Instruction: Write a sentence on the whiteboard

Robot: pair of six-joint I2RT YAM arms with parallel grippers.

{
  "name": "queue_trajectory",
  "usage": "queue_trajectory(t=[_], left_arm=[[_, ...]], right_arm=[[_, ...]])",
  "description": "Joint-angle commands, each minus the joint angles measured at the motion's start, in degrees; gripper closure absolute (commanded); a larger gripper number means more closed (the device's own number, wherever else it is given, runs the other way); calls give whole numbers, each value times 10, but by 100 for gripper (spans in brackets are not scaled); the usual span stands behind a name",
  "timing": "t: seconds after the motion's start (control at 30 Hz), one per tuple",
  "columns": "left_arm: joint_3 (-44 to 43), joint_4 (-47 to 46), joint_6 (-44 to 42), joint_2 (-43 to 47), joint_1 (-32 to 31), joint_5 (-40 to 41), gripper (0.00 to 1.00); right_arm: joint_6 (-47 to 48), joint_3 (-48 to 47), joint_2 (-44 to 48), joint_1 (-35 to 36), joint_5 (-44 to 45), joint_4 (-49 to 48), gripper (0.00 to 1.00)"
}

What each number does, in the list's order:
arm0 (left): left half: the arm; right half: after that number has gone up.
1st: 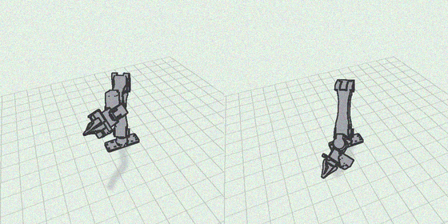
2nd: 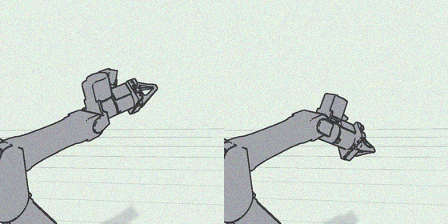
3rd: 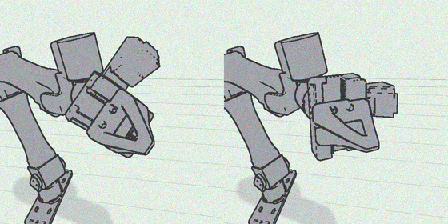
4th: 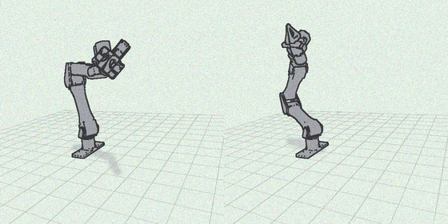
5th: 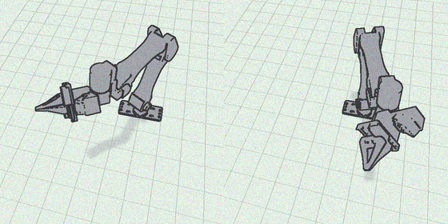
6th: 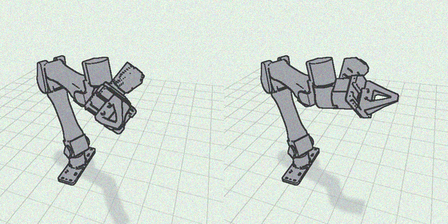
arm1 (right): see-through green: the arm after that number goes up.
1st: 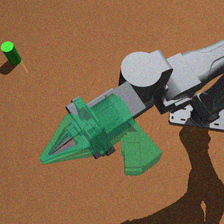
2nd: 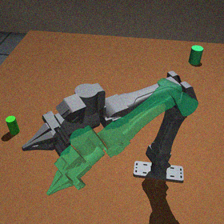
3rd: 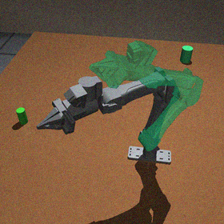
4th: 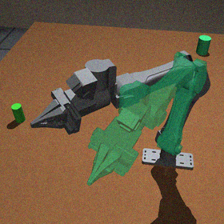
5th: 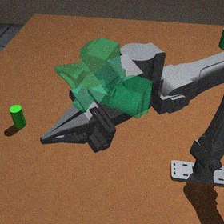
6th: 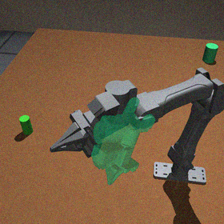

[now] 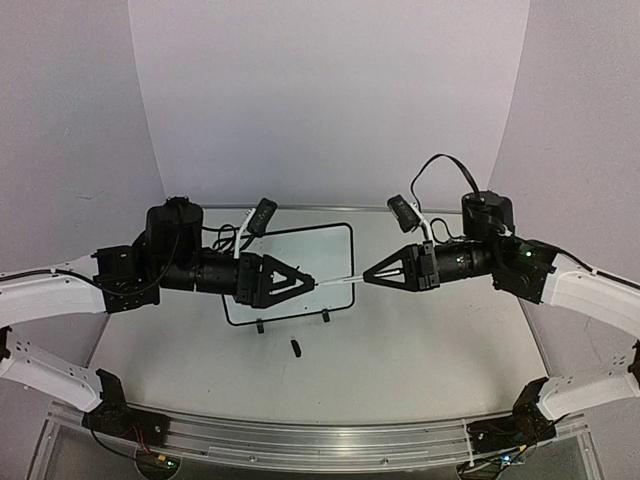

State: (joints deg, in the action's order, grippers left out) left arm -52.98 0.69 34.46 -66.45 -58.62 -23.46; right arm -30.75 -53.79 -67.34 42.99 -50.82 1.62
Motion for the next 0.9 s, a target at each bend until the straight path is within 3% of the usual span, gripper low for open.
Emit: queue_trajectory(t=[0.0,0.13,0.37,0.67,0.77,0.87], left_arm=[[-46,-83,-3,-34,8,-108,0],[-52,-90,0,-51,10,-138,4],[-47,-114,15,-65,11,-162,57],[-35,-129,26,-68,16,-160,97],[-32,-139,29,-69,19,-166,100],[-32,-150,32,-76,19,-178,100]], right_arm=[[-12,-34,-15,21,-25,-36,100],[-26,-36,-25,23,-37,-63,100],[-37,-38,-39,24,-55,-87,100],[-40,-36,-43,25,-65,-91,100],[-44,-38,-48,26,-82,-94,99],[-46,-44,-55,31,-91,-95,93]])
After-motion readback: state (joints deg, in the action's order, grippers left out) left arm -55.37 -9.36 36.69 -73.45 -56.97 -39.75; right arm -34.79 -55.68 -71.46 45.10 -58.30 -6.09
